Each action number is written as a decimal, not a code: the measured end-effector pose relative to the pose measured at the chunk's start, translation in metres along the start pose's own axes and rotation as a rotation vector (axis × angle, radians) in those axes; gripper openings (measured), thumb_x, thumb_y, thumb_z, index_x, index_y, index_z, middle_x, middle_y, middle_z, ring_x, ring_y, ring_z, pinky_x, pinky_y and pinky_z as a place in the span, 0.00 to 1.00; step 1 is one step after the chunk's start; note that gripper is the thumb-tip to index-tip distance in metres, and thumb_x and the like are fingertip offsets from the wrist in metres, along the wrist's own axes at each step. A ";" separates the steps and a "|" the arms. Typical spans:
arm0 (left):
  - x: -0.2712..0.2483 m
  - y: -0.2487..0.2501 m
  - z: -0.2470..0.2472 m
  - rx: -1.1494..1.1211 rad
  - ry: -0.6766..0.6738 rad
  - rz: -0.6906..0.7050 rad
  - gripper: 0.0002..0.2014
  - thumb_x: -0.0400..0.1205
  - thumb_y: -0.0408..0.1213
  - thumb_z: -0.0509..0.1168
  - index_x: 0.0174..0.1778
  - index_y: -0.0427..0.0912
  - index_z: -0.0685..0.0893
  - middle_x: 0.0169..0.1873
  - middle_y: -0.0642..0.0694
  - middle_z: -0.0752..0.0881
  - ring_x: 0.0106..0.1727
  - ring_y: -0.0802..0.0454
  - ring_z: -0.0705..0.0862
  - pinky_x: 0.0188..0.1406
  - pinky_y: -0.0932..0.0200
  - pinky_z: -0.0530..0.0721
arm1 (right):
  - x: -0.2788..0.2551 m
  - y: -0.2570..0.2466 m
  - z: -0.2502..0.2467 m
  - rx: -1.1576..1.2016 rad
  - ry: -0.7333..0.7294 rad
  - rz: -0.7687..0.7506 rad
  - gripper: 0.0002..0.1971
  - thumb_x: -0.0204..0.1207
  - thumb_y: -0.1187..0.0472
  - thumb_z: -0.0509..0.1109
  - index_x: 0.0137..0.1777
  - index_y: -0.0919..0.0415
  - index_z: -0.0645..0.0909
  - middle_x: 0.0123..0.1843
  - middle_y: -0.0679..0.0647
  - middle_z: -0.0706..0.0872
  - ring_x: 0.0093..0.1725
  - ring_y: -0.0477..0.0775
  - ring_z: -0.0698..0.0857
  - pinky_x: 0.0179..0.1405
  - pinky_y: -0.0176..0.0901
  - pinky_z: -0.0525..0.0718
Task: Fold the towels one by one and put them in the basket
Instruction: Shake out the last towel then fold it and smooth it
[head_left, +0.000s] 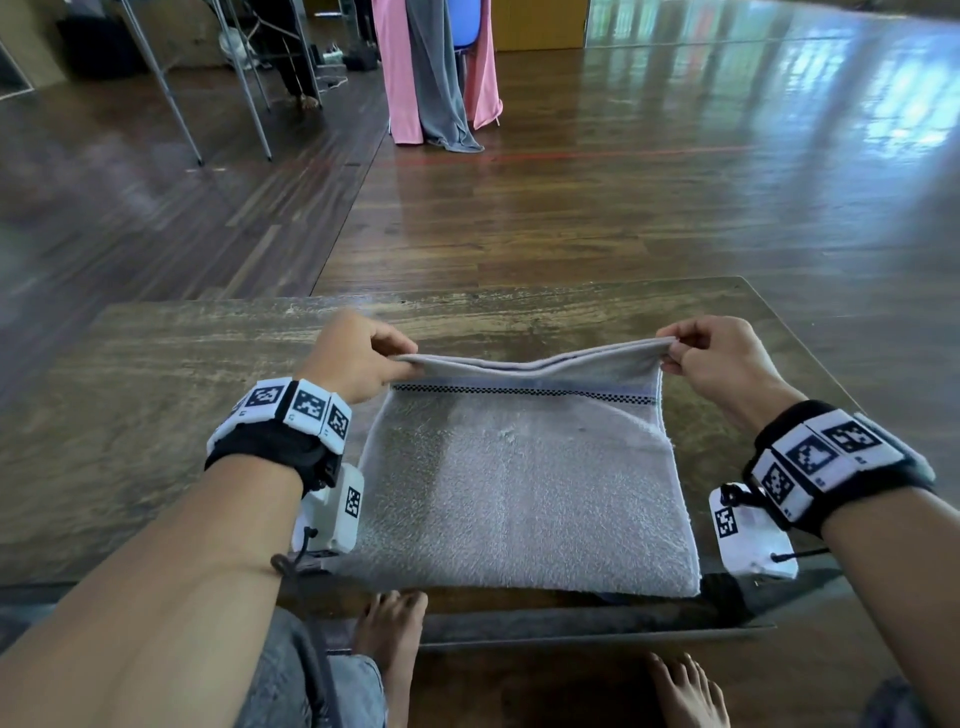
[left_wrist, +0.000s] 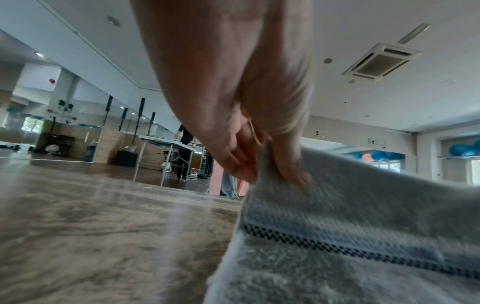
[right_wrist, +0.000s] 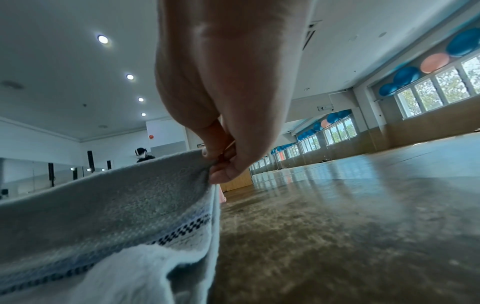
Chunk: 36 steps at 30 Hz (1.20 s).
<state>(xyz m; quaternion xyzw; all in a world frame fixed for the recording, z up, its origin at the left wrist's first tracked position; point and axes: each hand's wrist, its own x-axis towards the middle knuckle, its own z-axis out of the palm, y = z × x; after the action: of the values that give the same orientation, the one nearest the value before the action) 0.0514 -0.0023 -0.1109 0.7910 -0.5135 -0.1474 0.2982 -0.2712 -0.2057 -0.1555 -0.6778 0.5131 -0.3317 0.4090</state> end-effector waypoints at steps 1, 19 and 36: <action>-0.001 -0.001 0.000 0.014 -0.017 -0.008 0.09 0.74 0.37 0.79 0.49 0.46 0.94 0.39 0.50 0.92 0.43 0.54 0.89 0.41 0.65 0.83 | -0.002 0.001 0.000 -0.024 -0.011 0.008 0.14 0.81 0.73 0.70 0.41 0.53 0.87 0.43 0.56 0.90 0.45 0.56 0.91 0.57 0.56 0.91; 0.001 -0.002 0.002 -0.040 0.214 -0.107 0.08 0.71 0.34 0.82 0.44 0.42 0.94 0.36 0.47 0.91 0.38 0.53 0.88 0.41 0.64 0.87 | -0.004 -0.004 -0.001 -0.029 0.068 0.020 0.13 0.70 0.74 0.83 0.36 0.53 0.90 0.40 0.57 0.93 0.43 0.55 0.94 0.50 0.53 0.93; 0.001 -0.006 0.010 0.198 -0.253 -0.121 0.05 0.73 0.40 0.80 0.34 0.45 0.93 0.42 0.46 0.93 0.45 0.46 0.88 0.36 0.61 0.81 | -0.023 -0.032 0.000 -0.705 -0.519 -0.073 0.05 0.70 0.57 0.85 0.39 0.48 0.90 0.47 0.48 0.90 0.50 0.53 0.86 0.51 0.48 0.83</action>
<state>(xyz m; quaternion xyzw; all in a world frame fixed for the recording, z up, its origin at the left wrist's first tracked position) 0.0502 -0.0050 -0.1225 0.8212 -0.5102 -0.2122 0.1422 -0.2630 -0.1789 -0.1275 -0.8545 0.4508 0.0308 0.2562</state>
